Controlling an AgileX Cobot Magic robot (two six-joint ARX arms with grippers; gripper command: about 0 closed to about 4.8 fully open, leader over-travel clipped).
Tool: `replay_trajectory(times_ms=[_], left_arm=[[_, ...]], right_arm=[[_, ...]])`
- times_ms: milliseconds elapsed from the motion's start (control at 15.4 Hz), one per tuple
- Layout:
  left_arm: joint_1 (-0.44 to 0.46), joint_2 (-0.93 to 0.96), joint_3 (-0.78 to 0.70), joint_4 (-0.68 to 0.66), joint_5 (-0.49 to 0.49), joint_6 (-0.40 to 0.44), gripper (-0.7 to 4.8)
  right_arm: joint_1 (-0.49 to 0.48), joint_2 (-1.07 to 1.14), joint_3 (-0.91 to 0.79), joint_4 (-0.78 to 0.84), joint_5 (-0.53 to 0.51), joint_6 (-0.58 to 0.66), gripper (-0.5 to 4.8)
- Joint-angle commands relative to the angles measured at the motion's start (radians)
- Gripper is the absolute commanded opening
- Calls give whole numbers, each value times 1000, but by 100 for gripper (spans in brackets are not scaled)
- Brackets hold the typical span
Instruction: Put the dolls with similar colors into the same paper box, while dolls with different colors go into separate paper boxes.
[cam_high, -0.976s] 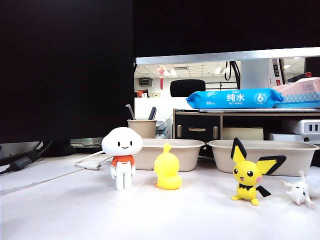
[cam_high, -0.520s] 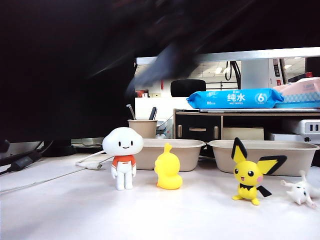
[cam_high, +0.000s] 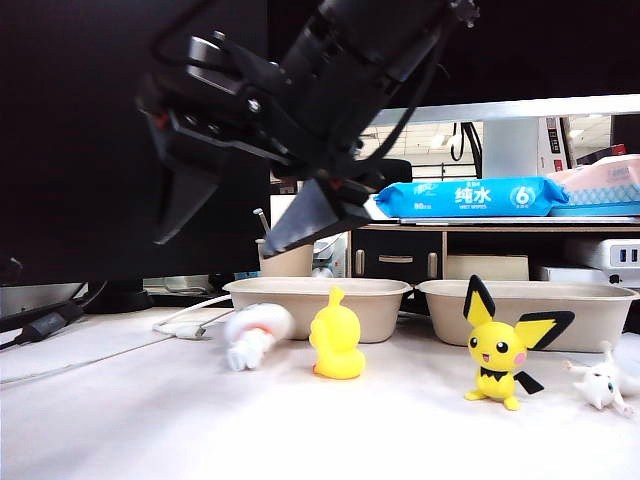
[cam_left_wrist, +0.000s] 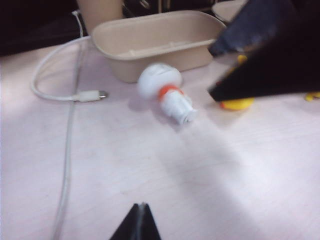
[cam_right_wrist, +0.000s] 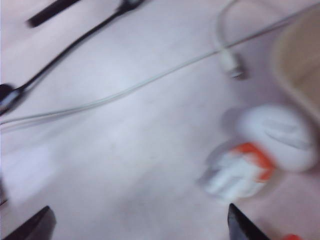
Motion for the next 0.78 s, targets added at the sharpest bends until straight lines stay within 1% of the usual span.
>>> replay_trajectory(times_ms=[65, 195, 455, 780], left_arm=[[0, 0, 1, 6, 2, -1, -5], [0, 0, 1, 6, 3, -1, -5], [0, 0, 1, 6, 2, -1, -5], [0, 0, 1, 6, 2, -1, -5]], right_arm=[[8, -5, 5, 15, 56, -2, 479], [6, -5, 5, 18, 71, -2, 479], [1, 21, 6, 44, 164, -2, 479], [-45, 177, 117, 40, 167, 20, 479]])
